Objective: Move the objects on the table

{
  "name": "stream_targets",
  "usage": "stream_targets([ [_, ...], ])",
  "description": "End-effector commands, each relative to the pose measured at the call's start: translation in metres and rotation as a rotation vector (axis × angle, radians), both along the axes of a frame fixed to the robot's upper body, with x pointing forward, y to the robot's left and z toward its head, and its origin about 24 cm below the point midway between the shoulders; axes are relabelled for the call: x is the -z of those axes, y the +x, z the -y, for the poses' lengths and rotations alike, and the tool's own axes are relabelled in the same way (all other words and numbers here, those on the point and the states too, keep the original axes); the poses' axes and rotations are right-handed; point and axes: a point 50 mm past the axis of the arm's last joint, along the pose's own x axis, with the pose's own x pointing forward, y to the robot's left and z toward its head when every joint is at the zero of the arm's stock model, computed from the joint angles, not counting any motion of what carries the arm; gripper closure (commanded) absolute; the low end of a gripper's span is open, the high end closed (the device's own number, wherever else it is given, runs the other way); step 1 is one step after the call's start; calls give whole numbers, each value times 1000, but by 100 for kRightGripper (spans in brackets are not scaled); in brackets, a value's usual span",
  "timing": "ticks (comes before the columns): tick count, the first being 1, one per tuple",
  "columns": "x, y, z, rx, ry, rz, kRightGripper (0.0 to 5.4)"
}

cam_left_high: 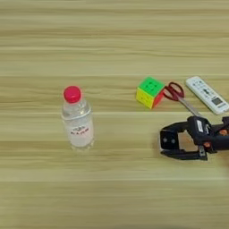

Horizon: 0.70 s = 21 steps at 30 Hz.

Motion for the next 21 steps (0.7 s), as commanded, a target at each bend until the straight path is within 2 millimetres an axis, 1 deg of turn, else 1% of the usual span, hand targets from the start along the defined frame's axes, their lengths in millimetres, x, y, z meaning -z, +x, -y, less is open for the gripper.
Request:
stream_targets([
  [1,-32,28,-16,89,85,168,294],
  [5,-29,35,-31,122,110,170,294],
  [7,-22,39,-43,134,111,150,294],
  [12,-8,50,-62,190,80,130,294],
  [21,6,67,-82,305,63,92,294],
])
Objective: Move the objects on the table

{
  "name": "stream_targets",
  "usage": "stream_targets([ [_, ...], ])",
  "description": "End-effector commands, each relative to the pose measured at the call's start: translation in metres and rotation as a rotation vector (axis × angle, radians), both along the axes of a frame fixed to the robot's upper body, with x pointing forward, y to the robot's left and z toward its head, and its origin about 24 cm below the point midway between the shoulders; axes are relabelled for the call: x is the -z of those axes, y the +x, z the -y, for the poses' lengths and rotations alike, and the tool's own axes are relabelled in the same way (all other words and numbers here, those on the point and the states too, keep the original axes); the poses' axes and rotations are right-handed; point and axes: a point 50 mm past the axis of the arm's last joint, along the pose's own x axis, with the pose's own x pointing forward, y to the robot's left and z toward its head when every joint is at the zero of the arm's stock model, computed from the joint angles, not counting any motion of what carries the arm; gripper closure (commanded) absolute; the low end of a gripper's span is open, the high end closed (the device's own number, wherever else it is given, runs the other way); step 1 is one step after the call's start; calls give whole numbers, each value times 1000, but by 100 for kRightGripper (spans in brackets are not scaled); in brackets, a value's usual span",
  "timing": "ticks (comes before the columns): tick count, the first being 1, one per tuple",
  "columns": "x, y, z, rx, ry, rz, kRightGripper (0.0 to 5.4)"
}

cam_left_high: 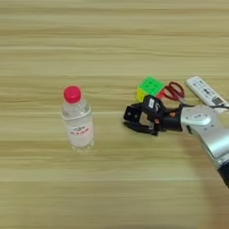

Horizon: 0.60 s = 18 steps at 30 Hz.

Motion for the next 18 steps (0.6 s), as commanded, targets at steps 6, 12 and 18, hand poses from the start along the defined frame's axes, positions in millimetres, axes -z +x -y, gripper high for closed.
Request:
stream_targets([
  [6,-19,28,-21,97,23,98,294],
  [12,-12,30,-21,115,9,85,294],
  [18,-10,28,-21,98,9,83,253],
])
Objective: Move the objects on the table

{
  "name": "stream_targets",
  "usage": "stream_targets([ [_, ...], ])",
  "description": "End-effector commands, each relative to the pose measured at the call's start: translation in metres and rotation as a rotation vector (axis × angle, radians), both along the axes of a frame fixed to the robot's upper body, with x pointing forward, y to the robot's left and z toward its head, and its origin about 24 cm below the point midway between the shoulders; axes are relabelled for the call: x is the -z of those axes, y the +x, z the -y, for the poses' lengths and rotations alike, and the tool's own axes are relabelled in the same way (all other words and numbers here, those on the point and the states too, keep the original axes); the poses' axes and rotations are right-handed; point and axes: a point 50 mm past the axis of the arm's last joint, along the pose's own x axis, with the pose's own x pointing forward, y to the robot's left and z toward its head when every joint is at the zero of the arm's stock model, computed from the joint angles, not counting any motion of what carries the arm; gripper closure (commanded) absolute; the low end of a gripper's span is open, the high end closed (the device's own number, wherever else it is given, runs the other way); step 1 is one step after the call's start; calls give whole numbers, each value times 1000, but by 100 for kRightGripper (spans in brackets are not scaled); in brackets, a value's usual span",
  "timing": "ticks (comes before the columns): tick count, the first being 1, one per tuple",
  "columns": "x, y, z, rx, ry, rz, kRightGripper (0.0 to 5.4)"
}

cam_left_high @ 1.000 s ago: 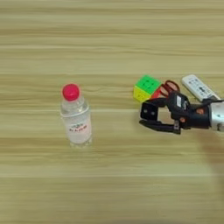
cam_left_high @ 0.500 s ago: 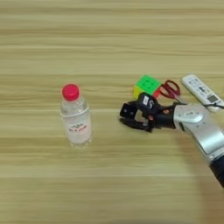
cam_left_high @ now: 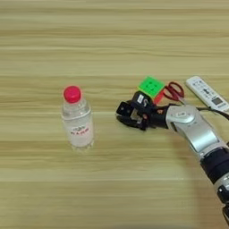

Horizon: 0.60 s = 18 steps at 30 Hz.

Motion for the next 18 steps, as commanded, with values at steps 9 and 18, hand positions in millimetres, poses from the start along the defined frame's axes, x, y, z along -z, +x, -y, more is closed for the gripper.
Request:
stream_targets([
  [9,-32,13,-4,-17,42,128,161],
  [18,-63,11,-11,-36,194,255,84],
])
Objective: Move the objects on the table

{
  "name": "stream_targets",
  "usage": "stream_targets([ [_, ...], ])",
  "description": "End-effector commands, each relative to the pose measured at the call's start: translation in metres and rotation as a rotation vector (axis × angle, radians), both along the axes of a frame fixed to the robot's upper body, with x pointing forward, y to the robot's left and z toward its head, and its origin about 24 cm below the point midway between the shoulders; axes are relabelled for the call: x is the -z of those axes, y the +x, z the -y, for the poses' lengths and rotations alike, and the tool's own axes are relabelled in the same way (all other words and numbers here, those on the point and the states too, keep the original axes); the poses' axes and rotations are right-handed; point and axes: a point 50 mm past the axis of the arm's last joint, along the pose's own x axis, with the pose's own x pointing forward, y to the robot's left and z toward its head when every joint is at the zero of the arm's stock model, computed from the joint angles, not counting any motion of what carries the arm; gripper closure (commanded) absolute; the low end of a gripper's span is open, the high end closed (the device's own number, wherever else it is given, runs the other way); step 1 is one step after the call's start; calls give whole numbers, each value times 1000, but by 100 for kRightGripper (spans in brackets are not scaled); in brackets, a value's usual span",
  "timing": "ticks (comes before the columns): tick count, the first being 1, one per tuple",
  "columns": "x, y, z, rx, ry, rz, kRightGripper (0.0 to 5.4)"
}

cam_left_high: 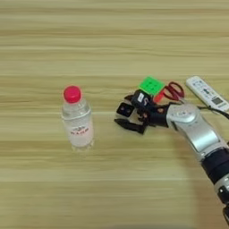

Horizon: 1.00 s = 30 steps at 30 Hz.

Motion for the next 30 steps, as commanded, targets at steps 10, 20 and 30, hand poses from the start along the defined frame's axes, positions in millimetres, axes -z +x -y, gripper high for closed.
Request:
stream_targets([
  [10,-89,-10,-13,-118,323,337,4],
  [20,-111,-37,-14,-308,519,299,4],
  [30,-111,-53,-18,-450,526,231,4],
])
